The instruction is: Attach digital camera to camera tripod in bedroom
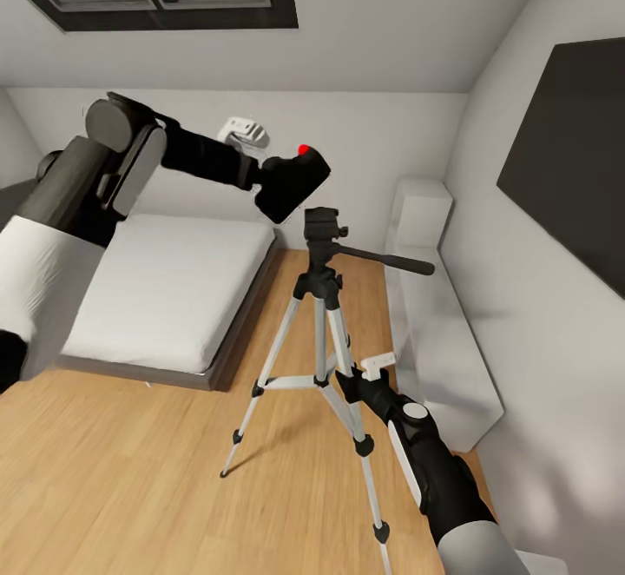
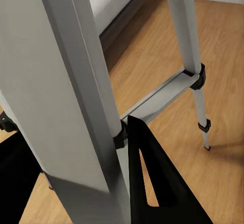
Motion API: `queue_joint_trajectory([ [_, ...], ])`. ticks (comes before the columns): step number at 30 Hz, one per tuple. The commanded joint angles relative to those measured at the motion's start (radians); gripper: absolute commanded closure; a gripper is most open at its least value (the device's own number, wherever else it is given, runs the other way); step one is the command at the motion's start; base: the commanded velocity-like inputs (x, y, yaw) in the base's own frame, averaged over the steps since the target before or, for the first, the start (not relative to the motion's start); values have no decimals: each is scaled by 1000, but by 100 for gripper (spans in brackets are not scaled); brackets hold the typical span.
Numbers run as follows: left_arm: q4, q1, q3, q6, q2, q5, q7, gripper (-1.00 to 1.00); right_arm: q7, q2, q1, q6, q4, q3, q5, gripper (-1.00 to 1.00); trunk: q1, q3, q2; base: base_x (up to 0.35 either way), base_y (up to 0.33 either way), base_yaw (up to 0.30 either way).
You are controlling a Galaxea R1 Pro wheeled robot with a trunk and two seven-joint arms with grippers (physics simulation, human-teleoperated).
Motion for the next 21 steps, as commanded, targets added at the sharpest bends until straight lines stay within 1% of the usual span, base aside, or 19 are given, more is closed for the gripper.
queue_joint_trajectory([
  [1, 11, -20, -2, 4, 1, -10, -23, 100, 6, 0, 0, 3, 9, -3, 24, 100, 1, -2, -1, 0, 0, 0],
  [2, 34, -53, -2, 5, -3, -25, -50, 100, 6, 0, 0, 3, 8, -4, 24, 100, 1, -2, -1, 0, 0, 0],
  [4, 63, -82, -3, 6, -10, -42, -68, 100, 5, 0, 0, 3, 8, -4, 24, 100, 1, -2, -1, 0, 0, 0],
  [6, 100, -104, -4, 6, -24, -59, -82, 100, 5, -1, 0, 3, 8, -5, 23, 100, 1, -2, -1, 0, 0, 0],
  [7, 146, -125, -6, 6, -42, -78, -99, 100, 5, -1, 0, 3, 8, -4, 23, 100, 1, -2, -1, 0, 0, 0],
  [9, 193, -149, -10, 3, -63, -100, -124, 100, 6, -1, 0, 3, 9, -4, 23, 100, 1, -2, -1, 0, 0, 0],
  [11, 238, -170, -18, -5, -81, -127, -163, 100, 6, 0, 0, 3, 9, -3, 23, 100, 1, -2, -1, 0, 0, 0],
  [12, 277, -189, -30, -27, -98, -160, -214, 100, 6, 1, 0, 3, 9, -3, 24, 100, 1, -2, -1, 0, 0, 0],
  [15, 322, -208, -42, -84, -116, -222, -301, 100, 6, 0, 0, 3, 9, -3, 25, 100, 1, -2, -1, 0, 0, 0],
  [16, 344, -217, -47, -129, -123, -264, -354, 100, 6, 0, 0, 3, 9, -4, 24, 100, 1, -2, -1, 0, 0, 0],
  [19, 368, -235, -51, -179, -130, -327, -424, 100, 5, -1, 0, 3, 9, -4, 24, 100, 1, -2, -1, 0, 0, 0],
  [20, 380, -248, -52, -199, -132, -364, -465, 100, 5, -1, 0, 3, 9, -5, 24, 100, 1, -2, -1, 0, 0, 0],
  [21, 386, -254, -52, -206, -133, -380, -486, 100, 5, -1, 0, 3, 9, -5, 24, 100, 1, -2, -1, 0, 0, 0],
])
